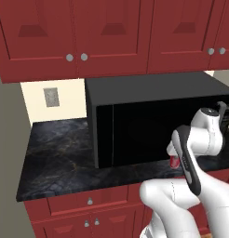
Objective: Four empty soda cans are scattered around the kitchen. Gather all the cans and cluster them next to the stove for recycling.
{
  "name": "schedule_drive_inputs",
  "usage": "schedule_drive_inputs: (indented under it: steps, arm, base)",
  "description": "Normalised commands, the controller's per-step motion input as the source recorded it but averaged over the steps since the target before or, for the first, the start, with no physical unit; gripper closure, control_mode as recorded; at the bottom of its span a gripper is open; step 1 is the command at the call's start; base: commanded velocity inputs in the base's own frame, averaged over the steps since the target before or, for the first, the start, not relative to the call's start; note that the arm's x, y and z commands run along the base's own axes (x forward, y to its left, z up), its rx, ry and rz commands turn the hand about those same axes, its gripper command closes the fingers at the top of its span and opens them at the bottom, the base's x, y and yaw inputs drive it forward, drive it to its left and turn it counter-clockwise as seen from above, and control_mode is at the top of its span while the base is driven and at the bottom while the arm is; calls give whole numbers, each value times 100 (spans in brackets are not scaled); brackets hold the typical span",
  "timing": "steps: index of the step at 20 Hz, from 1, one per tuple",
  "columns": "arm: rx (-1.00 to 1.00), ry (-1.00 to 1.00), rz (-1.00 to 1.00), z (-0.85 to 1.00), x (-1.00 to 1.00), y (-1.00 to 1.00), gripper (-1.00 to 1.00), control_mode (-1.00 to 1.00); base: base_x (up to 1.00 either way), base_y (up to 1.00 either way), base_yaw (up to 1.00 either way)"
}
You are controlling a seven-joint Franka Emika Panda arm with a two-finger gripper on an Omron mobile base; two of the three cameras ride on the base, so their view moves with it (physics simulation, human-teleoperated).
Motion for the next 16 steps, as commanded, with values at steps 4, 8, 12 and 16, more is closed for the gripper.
schedule_drive_inputs:
  steps: [4, 8, 12, 16]
  arm:
    - [0, 0, 0, -14, 14, -18, -100, -100]
    - [0, 0, 0, -16, 15, -6, -100, -100]
    - [0, 0, 0, -21, 19, 0, -100, -100]
    - [0, 0, 0, -22, 24, 0, -100, -100]
  base:
    - [0, 0, 0]
    - [0, 0, 0]
    - [0, 0, 0]
    - [0, 0, 0]
